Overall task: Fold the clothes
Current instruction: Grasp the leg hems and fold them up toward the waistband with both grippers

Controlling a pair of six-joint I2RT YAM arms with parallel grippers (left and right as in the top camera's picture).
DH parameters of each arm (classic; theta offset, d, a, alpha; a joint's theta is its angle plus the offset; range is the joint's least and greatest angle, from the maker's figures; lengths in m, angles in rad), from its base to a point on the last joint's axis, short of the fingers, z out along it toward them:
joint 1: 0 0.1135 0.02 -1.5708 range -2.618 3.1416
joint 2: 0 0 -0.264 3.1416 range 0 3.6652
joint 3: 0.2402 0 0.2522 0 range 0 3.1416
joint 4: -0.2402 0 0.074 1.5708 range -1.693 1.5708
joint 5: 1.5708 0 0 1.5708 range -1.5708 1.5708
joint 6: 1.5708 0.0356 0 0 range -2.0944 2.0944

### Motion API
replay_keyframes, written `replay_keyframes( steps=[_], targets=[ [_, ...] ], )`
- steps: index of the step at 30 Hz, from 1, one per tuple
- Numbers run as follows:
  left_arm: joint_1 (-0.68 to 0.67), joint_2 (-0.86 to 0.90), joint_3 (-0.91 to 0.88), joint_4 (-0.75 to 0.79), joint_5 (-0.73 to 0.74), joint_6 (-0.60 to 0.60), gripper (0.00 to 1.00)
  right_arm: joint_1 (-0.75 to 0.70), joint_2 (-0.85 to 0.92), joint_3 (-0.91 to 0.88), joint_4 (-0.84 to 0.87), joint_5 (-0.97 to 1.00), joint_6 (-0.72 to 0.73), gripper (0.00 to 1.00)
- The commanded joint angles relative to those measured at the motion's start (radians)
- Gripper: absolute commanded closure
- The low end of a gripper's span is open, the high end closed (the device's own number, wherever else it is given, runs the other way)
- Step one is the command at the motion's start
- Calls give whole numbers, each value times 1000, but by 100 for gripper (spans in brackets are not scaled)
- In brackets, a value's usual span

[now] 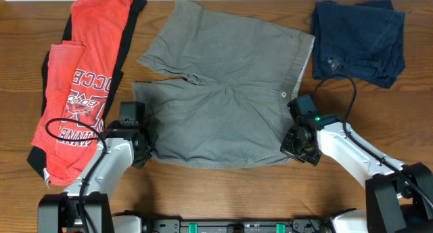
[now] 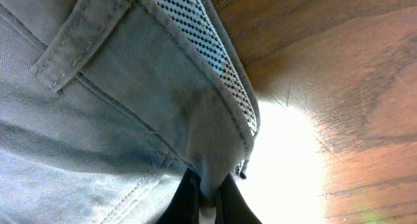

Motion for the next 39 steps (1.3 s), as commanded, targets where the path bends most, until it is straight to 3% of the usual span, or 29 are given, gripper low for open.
replay_keyframes(
  steps=[1, 12, 21, 30, 39],
  targets=[
    [2, -43, 19, -62, 19, 74, 94, -34, -19, 24, -11, -24, -53, 99],
    [2, -461, 63, -130, 19, 117, 94, -204, -250, 229, -209, -24, -250, 99],
    [1, -759, 202, -211, 10, 297, 94, -249, -314, 422, -432, -24, -349, 99],
    [1, -777, 461, -469, 11, 397, 94, -249, -381, 563, -631, -35, -354, 99],
    [1, -704, 473, -494, -28, 409, 94, -249, -394, 562, -662, 68, -323, 99]
  ],
)
